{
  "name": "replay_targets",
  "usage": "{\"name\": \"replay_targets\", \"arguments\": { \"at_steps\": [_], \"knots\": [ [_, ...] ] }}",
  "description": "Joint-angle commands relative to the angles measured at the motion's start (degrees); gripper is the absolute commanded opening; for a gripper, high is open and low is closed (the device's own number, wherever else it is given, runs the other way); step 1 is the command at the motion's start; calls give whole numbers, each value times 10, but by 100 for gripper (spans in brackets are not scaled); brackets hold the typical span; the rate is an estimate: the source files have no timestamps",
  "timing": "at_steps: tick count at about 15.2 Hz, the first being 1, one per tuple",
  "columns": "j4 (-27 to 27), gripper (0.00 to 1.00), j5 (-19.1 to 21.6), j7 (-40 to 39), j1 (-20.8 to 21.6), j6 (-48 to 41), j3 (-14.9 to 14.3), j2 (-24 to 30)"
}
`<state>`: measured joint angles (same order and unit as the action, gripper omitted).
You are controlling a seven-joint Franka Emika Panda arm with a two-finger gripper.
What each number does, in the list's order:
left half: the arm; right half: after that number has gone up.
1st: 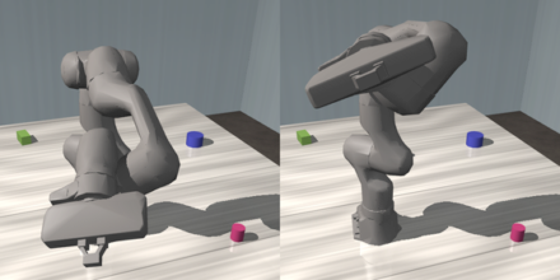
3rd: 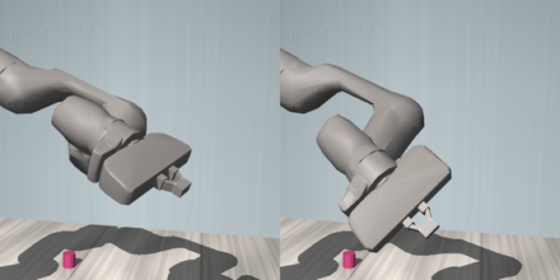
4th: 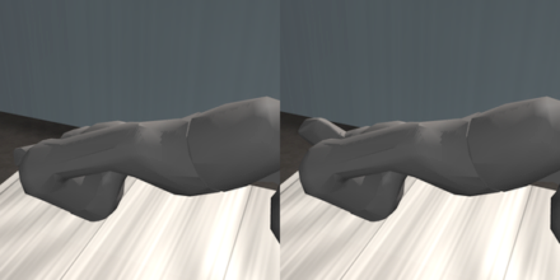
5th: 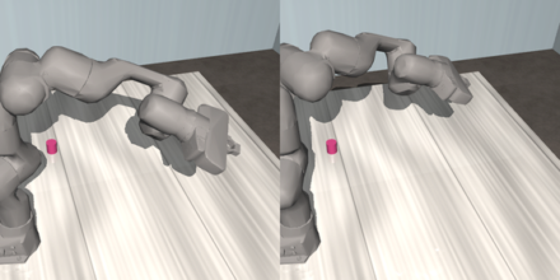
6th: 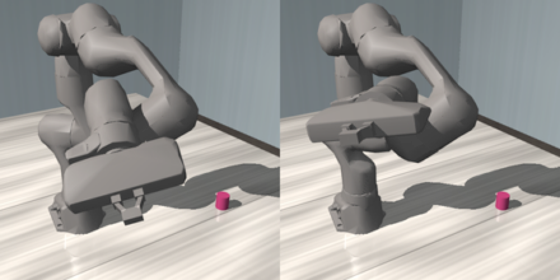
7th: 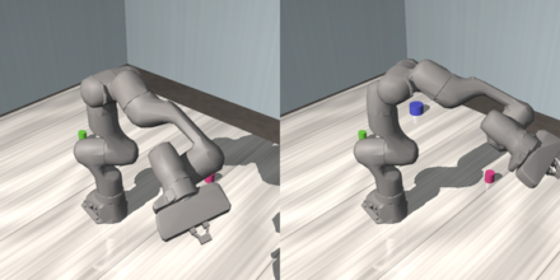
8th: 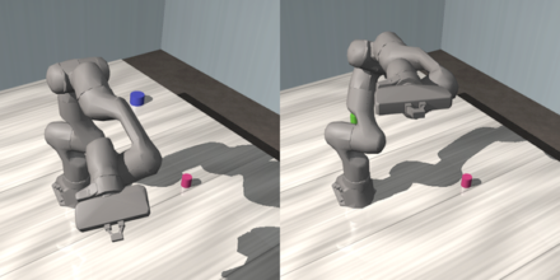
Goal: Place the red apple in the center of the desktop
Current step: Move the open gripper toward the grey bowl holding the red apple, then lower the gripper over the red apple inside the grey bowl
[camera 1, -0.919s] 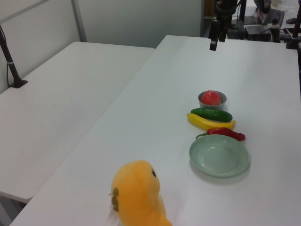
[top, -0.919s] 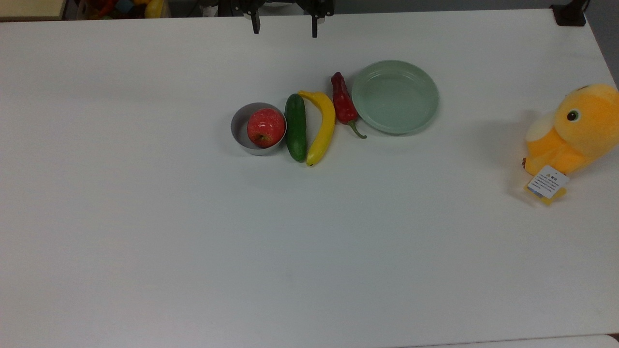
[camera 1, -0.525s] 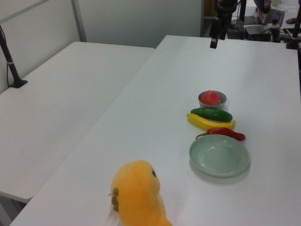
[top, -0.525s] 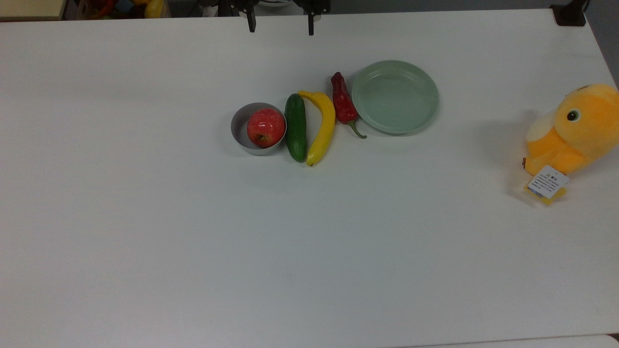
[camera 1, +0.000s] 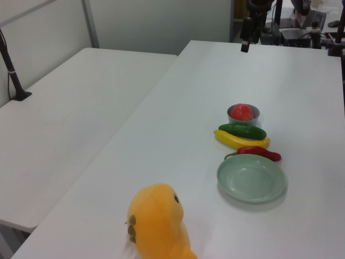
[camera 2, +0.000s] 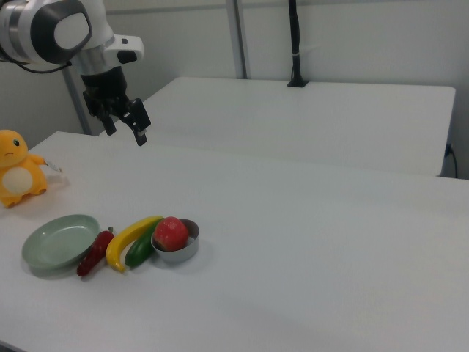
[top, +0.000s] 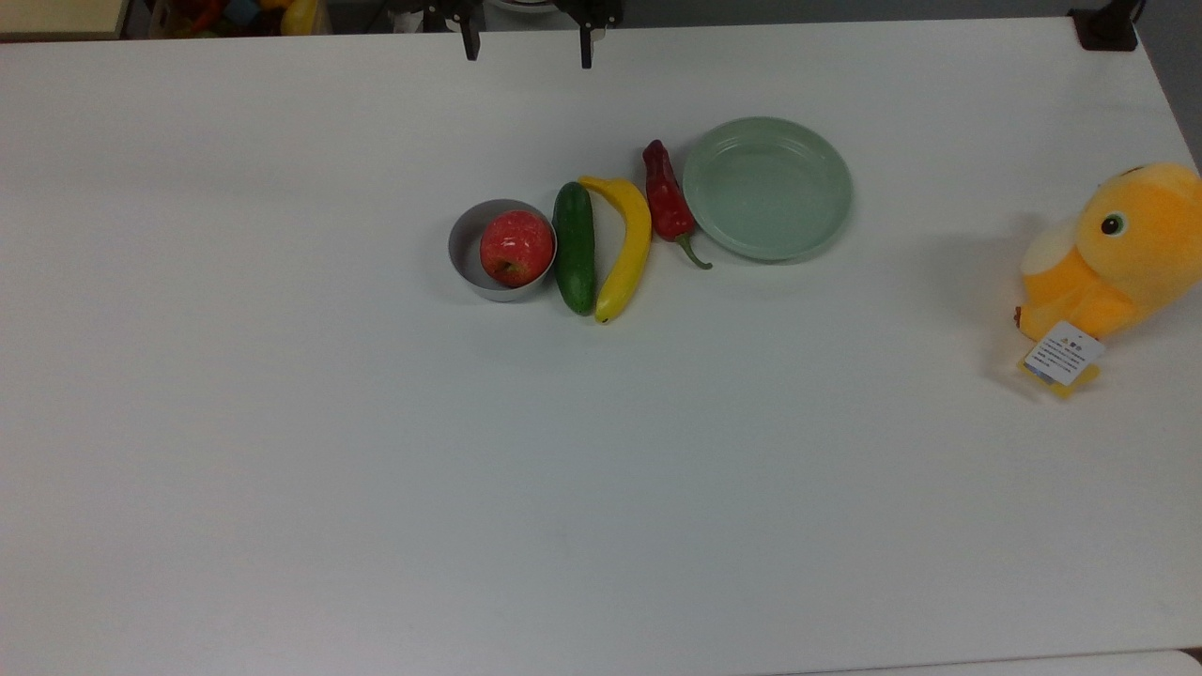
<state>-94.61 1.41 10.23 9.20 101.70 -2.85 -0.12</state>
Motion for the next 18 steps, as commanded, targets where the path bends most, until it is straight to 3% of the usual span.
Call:
{"name": "replay_targets", "arguments": {
  "at_steps": [1, 5, 10, 18],
  "knots": [
    [0, 100, 16, -9, -1, -6, -3, 1],
    [-29, 100, 20, 1, 5, -4, -2, -6],
    [-34, 100, 17, 0, -2, 139, -2, -78],
    [-55, 100, 4, -6, -13, 142, -6, -104]
  ]
}}
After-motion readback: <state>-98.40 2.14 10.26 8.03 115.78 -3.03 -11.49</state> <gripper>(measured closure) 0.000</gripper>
